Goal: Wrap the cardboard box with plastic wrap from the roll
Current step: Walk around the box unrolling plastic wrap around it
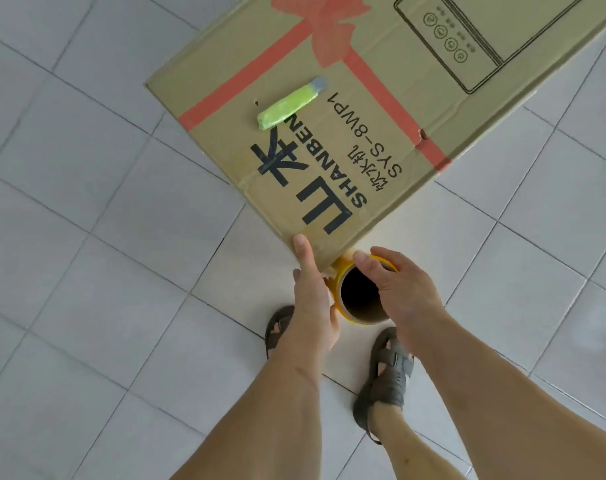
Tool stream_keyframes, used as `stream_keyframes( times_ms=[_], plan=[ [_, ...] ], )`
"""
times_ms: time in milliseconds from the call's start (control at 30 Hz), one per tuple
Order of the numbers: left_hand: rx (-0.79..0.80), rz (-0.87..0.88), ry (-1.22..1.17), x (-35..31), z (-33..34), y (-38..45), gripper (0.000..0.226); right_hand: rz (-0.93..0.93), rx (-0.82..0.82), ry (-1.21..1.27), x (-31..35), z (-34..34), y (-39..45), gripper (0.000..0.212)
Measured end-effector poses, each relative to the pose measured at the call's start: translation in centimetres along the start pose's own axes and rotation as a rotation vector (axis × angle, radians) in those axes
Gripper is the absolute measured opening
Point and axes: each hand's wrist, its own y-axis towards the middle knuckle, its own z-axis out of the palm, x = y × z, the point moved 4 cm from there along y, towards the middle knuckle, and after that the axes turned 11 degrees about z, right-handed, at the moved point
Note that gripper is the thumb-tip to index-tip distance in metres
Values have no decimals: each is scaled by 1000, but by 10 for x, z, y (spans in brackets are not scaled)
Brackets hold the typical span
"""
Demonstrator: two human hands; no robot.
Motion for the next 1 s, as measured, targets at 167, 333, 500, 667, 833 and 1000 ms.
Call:
stream_keyframes(
  times_ms=[167, 333, 500, 667, 833, 1000],
  plan=[
    [-68, -21, -125, 10, 5, 6, 154, -54, 22, -132, 18, -4, 11, 52],
    [-120, 54, -259, 2, 24, -7, 128, -152, 61, -292, 32, -6, 20, 55],
    [-164, 95, -264, 5, 28, -7, 111, -229, 101, -387, 36, -5, 21, 37],
    [-265, 199, -225, 3, 29, 2, 118, -274, 126, -406, 38, -4, 23, 29],
    [-251, 227, -460, -7, 26, -1, 79, -275, 140, -415, 37, -3, 26, 21],
    [-216, 118, -478, 4, 11, 16, 76, -261, 159, -418, 35, -3, 28, 18]
  ],
)
